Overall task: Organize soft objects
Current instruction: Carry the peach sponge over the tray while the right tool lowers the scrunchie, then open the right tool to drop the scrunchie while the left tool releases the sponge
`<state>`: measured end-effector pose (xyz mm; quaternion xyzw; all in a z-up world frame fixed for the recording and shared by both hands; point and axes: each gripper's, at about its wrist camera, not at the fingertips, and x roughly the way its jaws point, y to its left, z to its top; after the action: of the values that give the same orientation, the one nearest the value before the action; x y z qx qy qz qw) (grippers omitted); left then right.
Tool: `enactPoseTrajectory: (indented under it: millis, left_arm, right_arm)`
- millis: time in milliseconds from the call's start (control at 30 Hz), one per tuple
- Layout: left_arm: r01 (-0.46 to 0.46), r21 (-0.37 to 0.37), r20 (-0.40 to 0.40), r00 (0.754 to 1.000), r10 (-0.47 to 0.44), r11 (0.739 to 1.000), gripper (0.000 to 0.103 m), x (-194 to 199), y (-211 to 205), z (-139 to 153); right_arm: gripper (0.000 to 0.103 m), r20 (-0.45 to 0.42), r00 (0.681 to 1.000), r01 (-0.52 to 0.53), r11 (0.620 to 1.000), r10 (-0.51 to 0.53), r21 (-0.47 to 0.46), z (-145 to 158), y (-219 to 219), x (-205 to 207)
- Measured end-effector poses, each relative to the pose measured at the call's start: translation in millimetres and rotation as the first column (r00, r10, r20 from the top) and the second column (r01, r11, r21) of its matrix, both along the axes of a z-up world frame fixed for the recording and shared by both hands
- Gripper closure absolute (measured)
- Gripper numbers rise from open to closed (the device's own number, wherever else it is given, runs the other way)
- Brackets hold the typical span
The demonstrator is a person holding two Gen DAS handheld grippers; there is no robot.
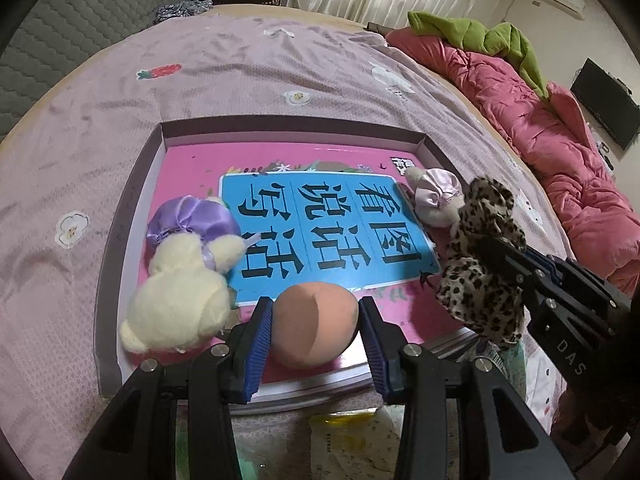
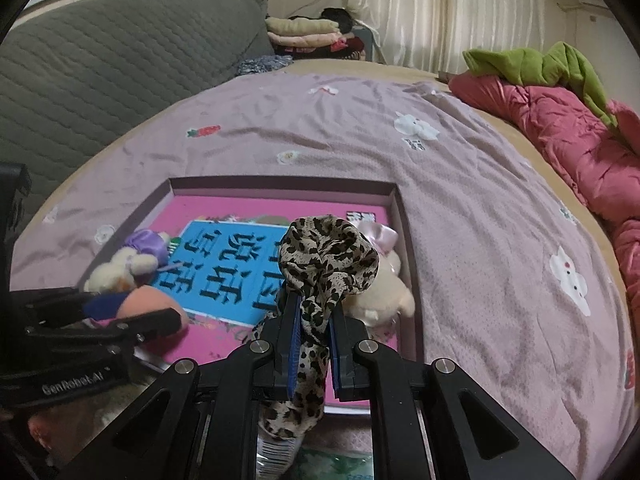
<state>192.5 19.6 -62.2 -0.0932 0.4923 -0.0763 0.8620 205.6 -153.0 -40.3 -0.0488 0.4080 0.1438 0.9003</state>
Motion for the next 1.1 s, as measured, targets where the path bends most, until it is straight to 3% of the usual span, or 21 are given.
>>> enactPoseTrajectory:
  millis: [733, 900, 1100]
  left_arm:
    - [-0.036, -0.006, -0.013, 0.999, 0.036, 0.999, 0.06, 2.7, 9.7, -4.4]
    - [-0.04, -0.012, -0.015, 0.999, 0.04, 0.999, 0.06, 3.6, 10.6, -5.0]
    - [-0.041, -0.017, -0.016, 0.999, 0.041, 0.999, 0.06, 5.0, 11.3, -5.6]
  right_arm:
    - [0.087, -0.043, 0.995, 0.089, 0.996, -0.089, 0.001, -10.2, -27.7, -2.5]
    - [0.079, -0.04, 0.995, 0.094, 0.996, -0.093, 0.008, -8.8, -31.0, -4.2]
    - [0.073, -0.012, 0.993, 0.114, 0.992, -0.114, -0.056, -9.1, -25.2, -0.7]
